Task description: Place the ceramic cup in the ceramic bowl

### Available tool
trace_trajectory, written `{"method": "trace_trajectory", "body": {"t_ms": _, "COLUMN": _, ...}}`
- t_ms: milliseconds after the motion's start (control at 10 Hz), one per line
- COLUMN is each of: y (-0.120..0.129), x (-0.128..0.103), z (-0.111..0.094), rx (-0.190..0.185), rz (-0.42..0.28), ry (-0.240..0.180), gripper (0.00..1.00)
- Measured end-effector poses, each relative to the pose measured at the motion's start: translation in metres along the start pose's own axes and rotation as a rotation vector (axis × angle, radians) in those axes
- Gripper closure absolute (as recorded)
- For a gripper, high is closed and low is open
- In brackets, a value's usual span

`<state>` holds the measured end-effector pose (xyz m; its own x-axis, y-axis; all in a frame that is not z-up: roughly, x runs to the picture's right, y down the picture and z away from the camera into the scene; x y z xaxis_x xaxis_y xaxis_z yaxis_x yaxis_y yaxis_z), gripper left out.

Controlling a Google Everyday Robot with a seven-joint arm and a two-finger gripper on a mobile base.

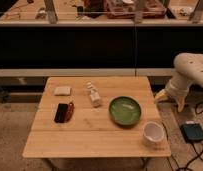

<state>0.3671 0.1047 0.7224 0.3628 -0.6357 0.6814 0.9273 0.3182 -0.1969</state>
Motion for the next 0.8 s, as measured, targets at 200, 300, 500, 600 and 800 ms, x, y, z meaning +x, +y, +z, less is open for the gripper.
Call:
{"method": "trace_trajectory", "body": {"t_ms": 200, "y": 0.031, "x": -0.041, "z": 0.001, "rx": 0.031, "rz": -0.004, "ry": -0.015, "gripper": 0.26}}
{"method": "trace_trajectory", "body": {"t_ms": 300, "y": 0.04, "x": -0.056, "z": 0.0, "rx": 0.039, "rz": -0.012, "ry": -0.022, "gripper": 0.26}}
{"method": "trace_trajectory", "body": {"t_ms": 500, "y": 0.041, "x": -0.085, "z": -0.002, "rx": 0.06, "rz": -0.055, "ry": -0.002, "gripper": 0.26}}
{"method": "trace_trajectory", "body": {"t_ms": 600, "y": 0.044, "x": -0.097, "z": -0.004, "rx": 0.062, "rz": -0.068, "ry": 0.007, "gripper": 0.26}}
{"method": "trace_trajectory", "body": {"t_ms": 800, "y": 0.039, "x": -0.109, "z": -0.005, "rx": 0.07, "rz": -0.108, "ry": 0.032, "gripper": 0.26}}
